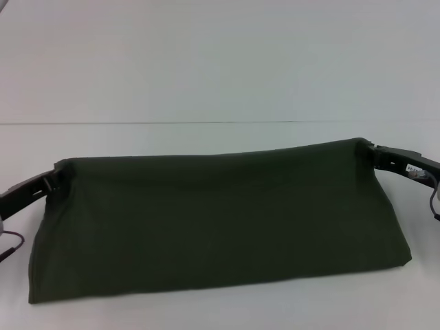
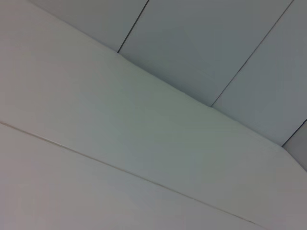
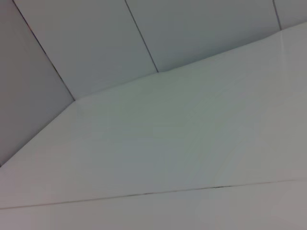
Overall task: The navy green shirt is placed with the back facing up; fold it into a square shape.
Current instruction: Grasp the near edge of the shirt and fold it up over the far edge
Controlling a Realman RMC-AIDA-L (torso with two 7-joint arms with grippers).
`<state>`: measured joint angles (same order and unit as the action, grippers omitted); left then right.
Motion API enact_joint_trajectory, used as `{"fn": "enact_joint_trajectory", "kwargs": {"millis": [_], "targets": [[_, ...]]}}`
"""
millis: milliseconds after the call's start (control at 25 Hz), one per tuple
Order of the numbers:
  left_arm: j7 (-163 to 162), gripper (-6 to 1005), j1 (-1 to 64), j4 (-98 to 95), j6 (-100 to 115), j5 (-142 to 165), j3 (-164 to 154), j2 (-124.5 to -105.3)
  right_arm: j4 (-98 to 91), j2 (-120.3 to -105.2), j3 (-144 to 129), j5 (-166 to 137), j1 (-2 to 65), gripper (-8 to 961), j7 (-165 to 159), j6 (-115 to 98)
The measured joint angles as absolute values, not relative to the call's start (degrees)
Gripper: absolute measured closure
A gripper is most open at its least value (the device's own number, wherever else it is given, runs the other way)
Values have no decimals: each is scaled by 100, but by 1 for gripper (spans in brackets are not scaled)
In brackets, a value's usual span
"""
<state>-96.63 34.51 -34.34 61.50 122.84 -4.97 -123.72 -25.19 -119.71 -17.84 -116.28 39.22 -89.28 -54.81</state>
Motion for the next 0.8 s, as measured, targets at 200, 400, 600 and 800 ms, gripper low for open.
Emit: {"fn": "enact_joint_trajectory", "kwargs": {"millis": [200, 400, 600, 800], "targets": [[-9559, 859, 3456, -3248, 5971, 12072, -585, -12387, -2435, -11975, -1784, -11509, 3947, 930, -8797, -5415], [-9431, 845, 3467, -3110, 5815, 11944, -608, -12389, -2369, -11979, -1792, -11419, 3948, 930, -8742, -5324], [-9347, 832, 3477, -3017, 5647, 11825, -613, -12400, -2336, -11980, -1793, -11321, 3947, 929, -8695, -5297], [-9175, 818, 3484, -2909, 5536, 11717, -603, -12404, -2302, -11980, -1778, -11168, 3927, 925, -8692, -5276]]}}
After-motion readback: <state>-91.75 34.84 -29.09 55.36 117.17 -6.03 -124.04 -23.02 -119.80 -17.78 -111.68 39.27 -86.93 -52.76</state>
